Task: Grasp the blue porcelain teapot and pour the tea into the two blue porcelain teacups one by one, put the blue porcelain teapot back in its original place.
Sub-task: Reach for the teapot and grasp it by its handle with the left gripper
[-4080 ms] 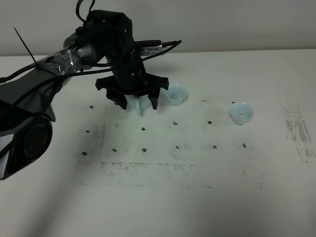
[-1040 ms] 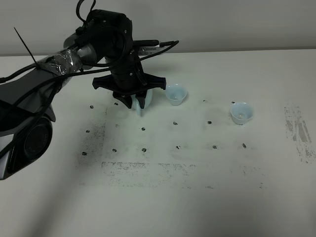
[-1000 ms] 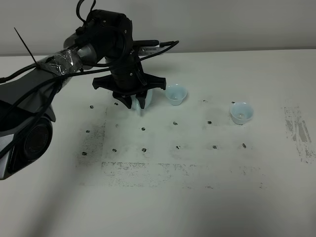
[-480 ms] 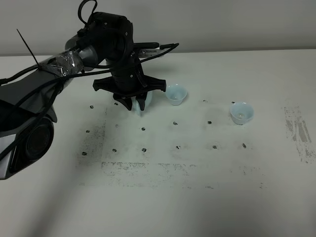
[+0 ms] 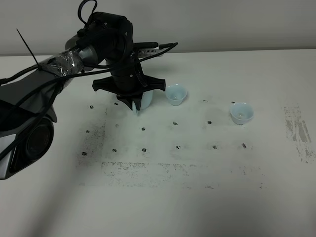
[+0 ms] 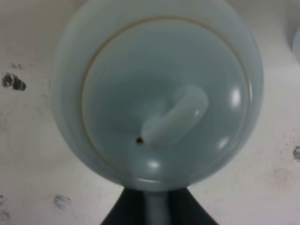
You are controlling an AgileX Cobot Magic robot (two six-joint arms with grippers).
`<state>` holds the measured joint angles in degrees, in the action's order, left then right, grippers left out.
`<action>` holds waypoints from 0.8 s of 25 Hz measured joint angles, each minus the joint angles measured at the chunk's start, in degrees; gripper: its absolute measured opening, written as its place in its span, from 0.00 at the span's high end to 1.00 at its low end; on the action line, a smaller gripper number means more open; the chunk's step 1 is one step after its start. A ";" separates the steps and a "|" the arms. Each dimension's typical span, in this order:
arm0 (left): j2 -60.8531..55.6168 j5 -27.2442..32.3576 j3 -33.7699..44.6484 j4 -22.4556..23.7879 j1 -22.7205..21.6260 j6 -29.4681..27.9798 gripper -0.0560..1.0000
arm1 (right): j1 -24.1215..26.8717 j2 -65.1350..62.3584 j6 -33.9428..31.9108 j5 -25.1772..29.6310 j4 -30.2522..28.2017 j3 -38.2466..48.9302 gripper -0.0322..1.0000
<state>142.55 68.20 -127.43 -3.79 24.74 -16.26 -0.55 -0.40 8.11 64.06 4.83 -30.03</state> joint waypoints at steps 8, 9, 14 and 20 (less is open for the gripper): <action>0.00 -0.06 0.00 0.22 0.00 4.62 0.94 | 0.00 0.00 0.00 0.00 0.00 0.00 0.47; -0.07 -0.11 0.00 0.29 0.00 5.01 0.94 | 0.00 0.00 0.00 0.00 0.00 0.00 0.47; -0.75 -1.13 0.00 1.56 -0.13 7.45 0.94 | 0.00 0.00 0.00 0.00 0.00 0.00 0.47; -1.09 -1.27 0.00 2.50 -0.80 10.06 0.94 | 0.00 0.00 0.00 0.00 0.00 0.00 0.47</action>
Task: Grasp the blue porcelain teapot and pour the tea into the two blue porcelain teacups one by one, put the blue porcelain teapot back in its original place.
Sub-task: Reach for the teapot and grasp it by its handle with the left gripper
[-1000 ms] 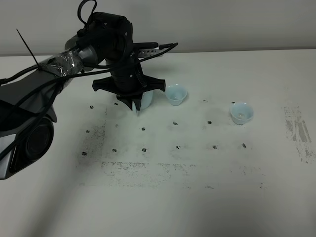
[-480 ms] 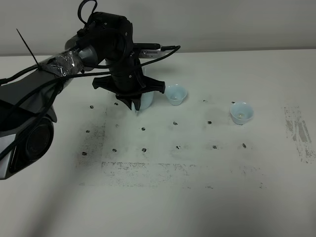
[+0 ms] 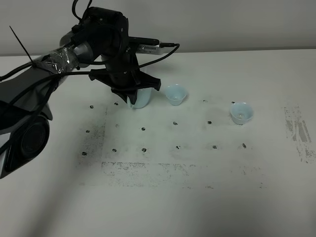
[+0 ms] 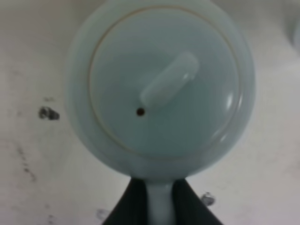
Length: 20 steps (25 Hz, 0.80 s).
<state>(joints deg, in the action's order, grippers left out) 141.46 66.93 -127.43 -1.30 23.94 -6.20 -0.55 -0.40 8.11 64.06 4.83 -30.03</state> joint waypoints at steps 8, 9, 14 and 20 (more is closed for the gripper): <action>-0.09 -0.19 0.00 1.30 -0.04 3.67 0.94 | 0.00 0.00 0.00 0.00 0.00 0.00 0.47; -0.21 -0.24 0.00 1.30 -0.04 4.38 0.94 | 0.00 0.00 0.00 0.00 0.00 0.00 0.47; -2.23 0.34 0.00 1.30 -0.18 9.22 0.94 | 0.00 0.00 0.00 0.00 0.00 0.00 0.47; -6.44 1.37 0.00 1.30 -0.31 17.05 0.94 | 0.00 0.00 0.00 0.00 0.00 0.00 0.47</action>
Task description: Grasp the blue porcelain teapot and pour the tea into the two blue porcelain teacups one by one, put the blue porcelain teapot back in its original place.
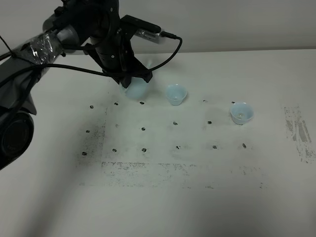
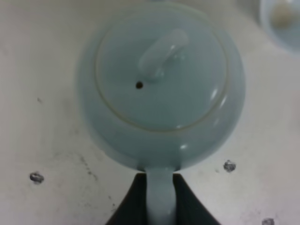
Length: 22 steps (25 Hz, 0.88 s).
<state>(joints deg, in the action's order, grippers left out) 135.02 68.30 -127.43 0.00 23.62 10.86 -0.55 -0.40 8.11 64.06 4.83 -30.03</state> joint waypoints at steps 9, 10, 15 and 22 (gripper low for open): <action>-0.41 0.02 0.00 -2.00 -0.52 9.01 0.94 | 0.00 0.00 0.00 0.00 0.00 0.00 0.47; -0.41 0.02 0.00 -2.83 -0.52 11.51 0.94 | 0.00 0.00 0.00 0.00 0.00 0.00 0.47; -0.67 -1.16 0.00 -8.56 -0.52 20.21 0.94 | 0.00 0.00 0.00 0.00 0.00 0.00 0.47; -3.69 -2.57 0.00 -11.86 -0.57 27.94 0.94 | 0.00 0.00 0.00 0.00 0.00 0.00 0.47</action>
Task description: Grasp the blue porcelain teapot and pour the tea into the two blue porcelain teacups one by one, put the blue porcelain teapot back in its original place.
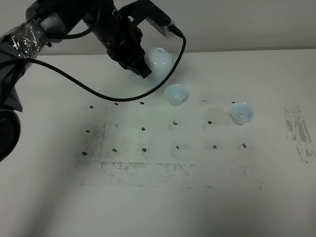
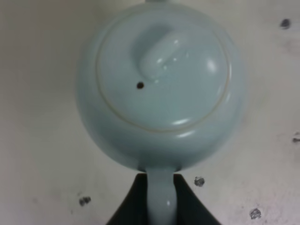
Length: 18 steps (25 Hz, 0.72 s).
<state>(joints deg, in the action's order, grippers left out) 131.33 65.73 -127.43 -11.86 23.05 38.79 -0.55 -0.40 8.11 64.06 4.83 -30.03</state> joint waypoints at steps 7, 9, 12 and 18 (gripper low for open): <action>-0.16 2.61 0.00 -11.12 0.17 13.68 0.94 | 0.00 0.00 0.00 0.00 0.00 0.00 0.47; -0.16 2.61 0.00 -14.17 0.53 16.73 0.94 | 0.00 0.00 0.00 0.00 0.00 0.00 0.47; -0.16 2.61 0.00 -15.55 1.60 19.00 0.94 | 0.00 0.00 0.00 0.00 0.00 0.00 0.47; -0.16 2.61 0.00 -15.35 3.89 22.10 0.94 | 0.00 0.00 0.00 0.00 0.00 0.00 0.47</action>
<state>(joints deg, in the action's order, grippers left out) 131.17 68.34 -127.43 -27.21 26.95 60.90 -0.55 -0.40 8.11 64.06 4.83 -30.03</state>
